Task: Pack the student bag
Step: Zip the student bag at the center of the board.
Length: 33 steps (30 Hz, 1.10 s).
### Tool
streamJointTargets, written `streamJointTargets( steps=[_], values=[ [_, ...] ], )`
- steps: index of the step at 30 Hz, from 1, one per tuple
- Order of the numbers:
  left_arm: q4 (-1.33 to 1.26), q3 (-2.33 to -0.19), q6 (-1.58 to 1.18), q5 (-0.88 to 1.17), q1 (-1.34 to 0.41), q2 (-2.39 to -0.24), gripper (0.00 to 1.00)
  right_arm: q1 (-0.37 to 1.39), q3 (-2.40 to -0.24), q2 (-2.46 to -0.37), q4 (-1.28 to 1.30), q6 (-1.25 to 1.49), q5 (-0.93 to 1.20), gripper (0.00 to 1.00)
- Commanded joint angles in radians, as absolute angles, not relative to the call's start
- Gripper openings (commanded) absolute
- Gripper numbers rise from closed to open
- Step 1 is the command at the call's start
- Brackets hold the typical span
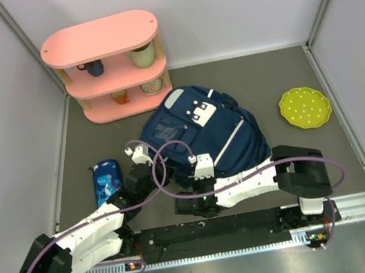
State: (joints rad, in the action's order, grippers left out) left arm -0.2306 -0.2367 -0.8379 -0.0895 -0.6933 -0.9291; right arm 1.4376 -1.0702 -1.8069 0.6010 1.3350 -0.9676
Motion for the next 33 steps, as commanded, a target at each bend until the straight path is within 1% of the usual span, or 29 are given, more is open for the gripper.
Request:
streamJointTargets(
  steps=[1,5,9,11,13,14,15,17,18,19,20,24,25,29,33],
  values=[
    [-0.273,-0.287,-0.818,-0.043,-0.695,-0.908,0.00,1.419,-1.108,-1.801,0.652,1.367,-1.025,0.28],
    [-0.273,-0.288,-0.818,-0.040,-0.696,-0.908,0.00,1.419,-1.108,-1.792,0.658,1.384,-1.032,0.42],
    [-0.268,-0.293,-0.816,-0.035,-0.696,-0.904,0.00,1.422,-1.126,-1.810,0.692,1.460,-1.043,0.45],
    [-0.255,-0.296,-0.816,-0.037,-0.696,-0.899,0.00,1.420,-1.170,-1.847,0.802,1.576,-1.058,0.44],
    [-0.252,-0.295,-0.816,-0.037,-0.696,-0.893,0.00,1.419,-1.245,-1.903,0.927,1.664,-1.087,0.41],
    [-0.250,-0.293,-0.816,-0.037,-0.696,-0.891,0.00,1.420,-1.268,-1.923,1.043,1.739,-1.097,0.39],
    [-0.250,-0.290,-0.818,-0.037,-0.696,-0.887,0.00,1.419,-1.288,-1.937,1.084,1.764,-1.109,0.35],
    [-0.253,-0.288,-0.819,-0.031,-0.696,-0.885,0.00,1.419,-1.316,-1.963,1.146,1.807,-1.117,0.32],
    [-0.253,-0.287,-0.819,-0.029,-0.696,-0.882,0.00,1.420,-1.318,-1.965,1.152,1.812,-1.115,0.26],
    [-0.253,-0.285,-0.819,-0.029,-0.696,-0.881,0.00,1.419,-1.313,-1.967,1.152,1.815,-1.114,0.24],
    [-0.252,-0.285,-0.819,-0.029,-0.696,-0.881,0.00,1.419,-1.310,-1.965,1.155,1.824,-1.115,0.18],
    [-0.250,-0.285,-0.818,-0.028,-0.696,-0.881,0.00,1.419,-1.286,-1.945,1.166,1.844,-1.115,0.08],
    [-0.250,-0.285,-0.819,-0.029,-0.695,-0.879,0.00,1.419,-1.282,-1.944,1.166,1.845,-1.117,0.01],
    [-0.244,-0.291,-0.808,-0.043,-0.696,-0.885,0.00,1.424,-1.269,-1.916,1.167,1.821,-1.108,0.00],
    [-0.195,-0.304,-0.790,-0.092,-0.695,-0.885,0.00,1.474,-1.235,-1.853,1.145,1.757,-1.109,0.00]
  ],
)
